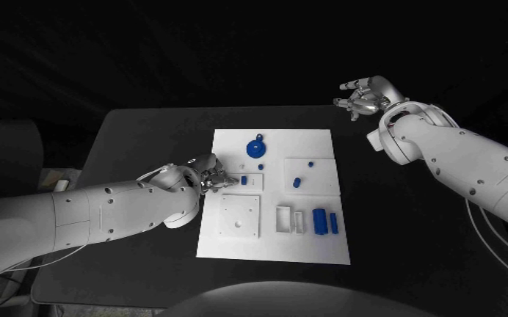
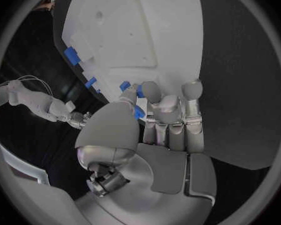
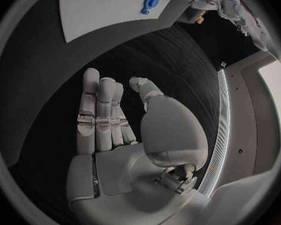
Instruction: Assemble the parts on the task board
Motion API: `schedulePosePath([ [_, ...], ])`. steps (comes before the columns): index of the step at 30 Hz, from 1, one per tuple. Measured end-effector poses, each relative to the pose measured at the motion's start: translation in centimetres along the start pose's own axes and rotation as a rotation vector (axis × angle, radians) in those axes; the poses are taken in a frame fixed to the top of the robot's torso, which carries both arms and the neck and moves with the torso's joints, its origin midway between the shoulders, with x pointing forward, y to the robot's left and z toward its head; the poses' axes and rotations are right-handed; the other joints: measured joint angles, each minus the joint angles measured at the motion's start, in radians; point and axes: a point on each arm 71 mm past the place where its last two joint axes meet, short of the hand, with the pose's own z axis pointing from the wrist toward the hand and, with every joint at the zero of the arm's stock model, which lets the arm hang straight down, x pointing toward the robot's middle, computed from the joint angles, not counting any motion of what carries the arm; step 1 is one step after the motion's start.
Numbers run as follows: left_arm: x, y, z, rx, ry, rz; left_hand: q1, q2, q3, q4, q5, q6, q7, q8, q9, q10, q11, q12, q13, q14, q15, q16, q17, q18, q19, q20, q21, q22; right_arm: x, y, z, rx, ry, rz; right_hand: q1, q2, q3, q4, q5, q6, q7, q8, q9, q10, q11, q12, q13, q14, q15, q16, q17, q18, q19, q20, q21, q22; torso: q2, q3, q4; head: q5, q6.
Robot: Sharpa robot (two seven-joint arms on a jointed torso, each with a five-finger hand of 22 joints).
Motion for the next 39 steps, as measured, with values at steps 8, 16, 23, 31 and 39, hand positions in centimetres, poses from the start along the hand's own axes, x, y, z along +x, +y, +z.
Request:
schedulePosePath([
  [8,-0.01,0.10,0.09,-0.006,0.001,0.002,-0.010,-0.045,0.024,0.042,0.000,-0.001,0.001,0.001,-0.002,0.000,0.000,0.000,0.000,0.000,0.000,0.000,-0.001,0.000,0.000,0.000,0.000,0.000,0.02,-0.01,0.00,0.000,0.000,0.000,0.000,0.000,0.000,0.000,0.000,0.000,0.000,0.000,0.000,0.000,0.000,0.000,0.000,0.000,0.000,0.000,0.000,0.000,0.000,0.000,0.000,0.000,0.000,-0.0001,0.0002,0.000,0.002],
  [16,-0.01,0.11,0.12,-0.007,0.001,0.003,-0.001,-0.064,0.034,0.059,0.000,-0.001,0.001,0.002,0.000,0.000,0.000,0.000,-0.001,0.000,0.000,-0.004,-0.001,0.000,0.000,0.000,-0.006,0.000,0.02,-0.02,0.00,0.001,0.000,0.000,0.000,0.000,0.000,0.000,0.000,0.000,0.000,0.000,0.000,0.000,0.000,0.000,0.000,0.000,0.000,0.000,0.000,0.000,0.000,0.000,0.000,0.000,0.000,0.0000,0.0003,-0.001,0.002],
  [23,-0.02,0.17,0.16,-0.009,0.002,0.005,0.008,-0.106,0.046,0.112,0.000,0.004,0.003,-0.006,-0.006,0.000,0.000,0.000,-0.002,0.000,0.000,-0.008,-0.004,0.000,0.000,0.000,-0.012,0.000,0.05,-0.06,-0.01,0.002,0.001,0.000,0.000,0.000,0.000,0.000,0.000,0.000,0.000,0.000,0.000,0.000,0.000,0.000,0.000,0.000,0.000,0.000,0.000,0.000,0.000,0.000,0.000,0.000,0.000,0.0006,0.0003,-0.001,0.001],
  [31,-0.01,0.17,0.19,-0.010,0.003,0.005,0.017,-0.135,0.042,0.179,0.000,0.006,0.001,-0.006,-0.010,0.000,0.000,0.000,-0.003,0.000,0.000,-0.012,-0.005,0.000,0.000,0.000,-0.016,0.000,0.29,-0.26,-0.11,0.006,0.005,0.001,0.000,0.000,0.000,0.000,0.000,0.000,0.000,0.000,0.000,0.000,0.000,0.000,-0.001,0.000,0.000,0.000,0.000,0.000,0.000,0.000,0.000,0.000,0.000,0.0006,0.0002,-0.001,0.001],
  [39,0.00,0.18,0.20,-0.011,0.003,0.005,0.013,-0.131,0.043,0.157,0.004,0.008,-0.001,-0.009,-0.017,0.000,0.000,0.000,-0.003,0.000,0.000,-0.012,-0.005,0.000,0.000,0.000,-0.015,0.001,0.39,-0.36,-0.15,0.008,0.006,0.001,0.000,0.000,0.000,0.000,0.000,0.000,0.000,0.000,0.000,0.000,0.000,0.000,-0.001,0.000,0.000,0.000,0.000,0.000,0.000,0.000,0.000,0.000,0.000,0.0007,0.0001,-0.001,0.001],
])
